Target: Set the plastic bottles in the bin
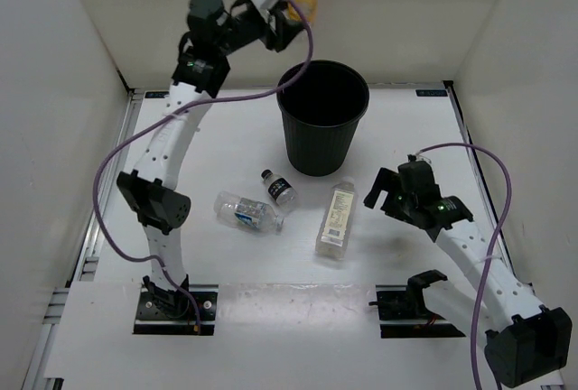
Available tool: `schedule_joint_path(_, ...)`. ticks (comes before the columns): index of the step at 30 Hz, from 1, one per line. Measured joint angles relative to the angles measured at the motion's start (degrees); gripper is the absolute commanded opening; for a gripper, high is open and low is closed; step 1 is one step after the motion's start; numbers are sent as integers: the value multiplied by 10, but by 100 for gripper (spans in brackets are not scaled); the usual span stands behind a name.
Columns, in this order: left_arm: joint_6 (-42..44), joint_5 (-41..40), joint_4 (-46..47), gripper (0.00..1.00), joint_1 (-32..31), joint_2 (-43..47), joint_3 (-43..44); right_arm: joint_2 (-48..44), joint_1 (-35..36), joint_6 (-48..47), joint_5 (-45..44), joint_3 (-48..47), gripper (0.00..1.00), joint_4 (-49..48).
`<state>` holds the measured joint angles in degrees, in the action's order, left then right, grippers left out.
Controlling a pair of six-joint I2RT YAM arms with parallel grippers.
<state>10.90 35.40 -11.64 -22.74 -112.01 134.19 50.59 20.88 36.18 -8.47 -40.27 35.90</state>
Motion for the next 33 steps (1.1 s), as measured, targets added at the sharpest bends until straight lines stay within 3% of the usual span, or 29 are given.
schedule_joint_path(4,-19,0,-18,11,-41,-31,-75,1,14,14,-5,0,100,0)
schedule_joint_path(10,-23,-7,-47,23,-71,-67,-159,-17,36,40,-6,17,100,-8)
schedule_joint_path(12,-19,-14,-50,39,-75,-67,-181,-17,48,49,-7,22,100,-9)
schedule_joint_path(13,-17,-19,-50,59,-76,-67,-189,-15,55,53,-7,23,100,-9)
schedule_joint_path(14,-15,-23,-48,67,-78,-67,-197,-12,63,55,-8,23,100,-9)
schedule_joint_path(17,-5,-36,-46,86,-80,-64,-221,1,84,60,-15,23,100,-13)
schedule_joint_path(20,1,-47,-46,98,-82,-58,-239,14,95,69,-19,21,100,-15)
schedule_joint_path(28,10,-87,-46,100,-82,-27,-247,77,115,85,-34,-27,100,-17)
schedule_joint_path(33,8,-171,-49,100,-84,5,-225,132,155,91,-61,-83,100,-12)
